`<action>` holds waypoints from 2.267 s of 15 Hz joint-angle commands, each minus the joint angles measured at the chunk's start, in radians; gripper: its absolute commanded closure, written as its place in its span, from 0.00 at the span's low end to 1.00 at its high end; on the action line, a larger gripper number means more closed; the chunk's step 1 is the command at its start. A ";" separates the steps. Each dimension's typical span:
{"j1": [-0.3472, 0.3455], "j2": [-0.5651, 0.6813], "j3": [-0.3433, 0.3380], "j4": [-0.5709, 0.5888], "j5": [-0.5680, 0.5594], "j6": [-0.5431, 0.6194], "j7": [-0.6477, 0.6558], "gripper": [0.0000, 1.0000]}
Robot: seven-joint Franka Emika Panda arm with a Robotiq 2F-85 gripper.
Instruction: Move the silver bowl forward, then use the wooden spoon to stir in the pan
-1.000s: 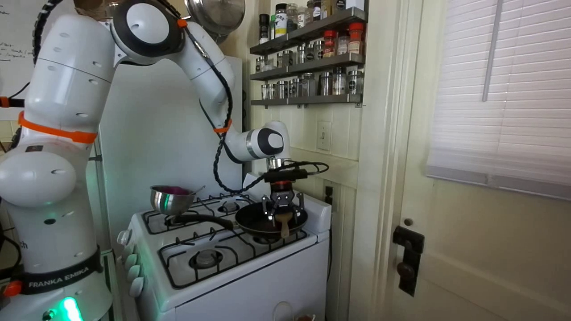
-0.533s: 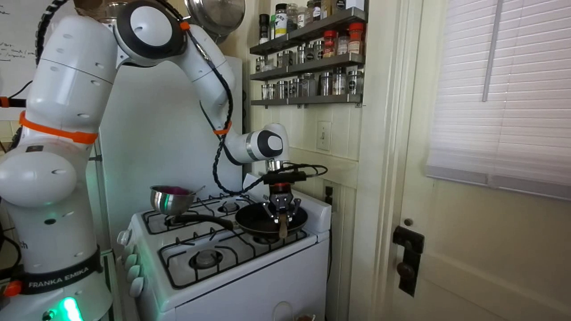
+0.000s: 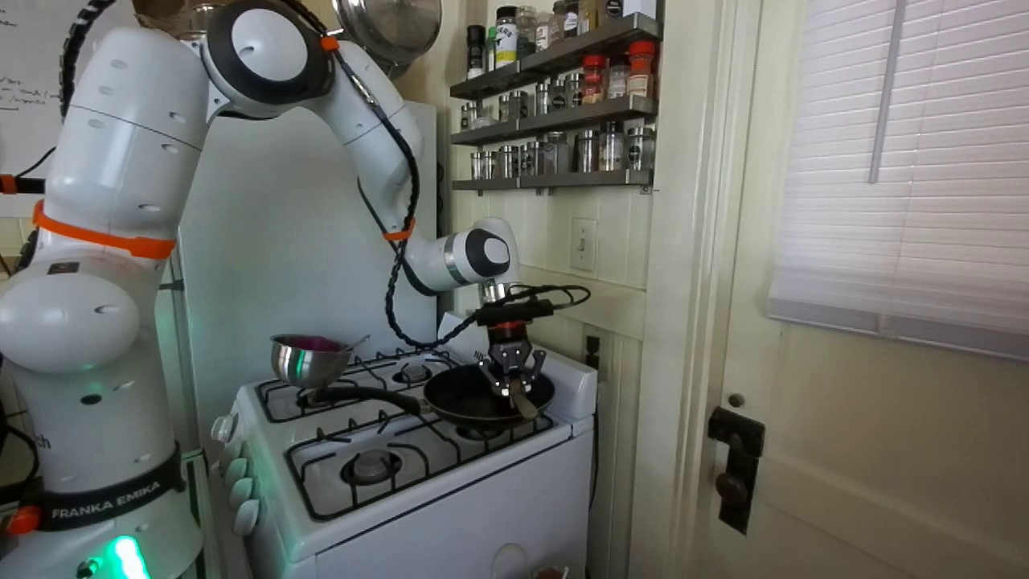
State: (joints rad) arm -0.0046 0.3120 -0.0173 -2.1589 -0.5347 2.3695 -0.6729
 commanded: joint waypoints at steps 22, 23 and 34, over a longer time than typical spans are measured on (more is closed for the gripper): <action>0.062 -0.244 0.077 -0.150 -0.513 -0.323 0.217 0.79; 0.065 -0.244 0.080 -0.152 -0.519 -0.327 0.215 0.95; 0.154 -0.099 0.180 -0.007 -0.556 -0.570 0.128 0.95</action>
State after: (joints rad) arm 0.1309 0.1448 0.1453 -2.2347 -1.0797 1.8465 -0.5137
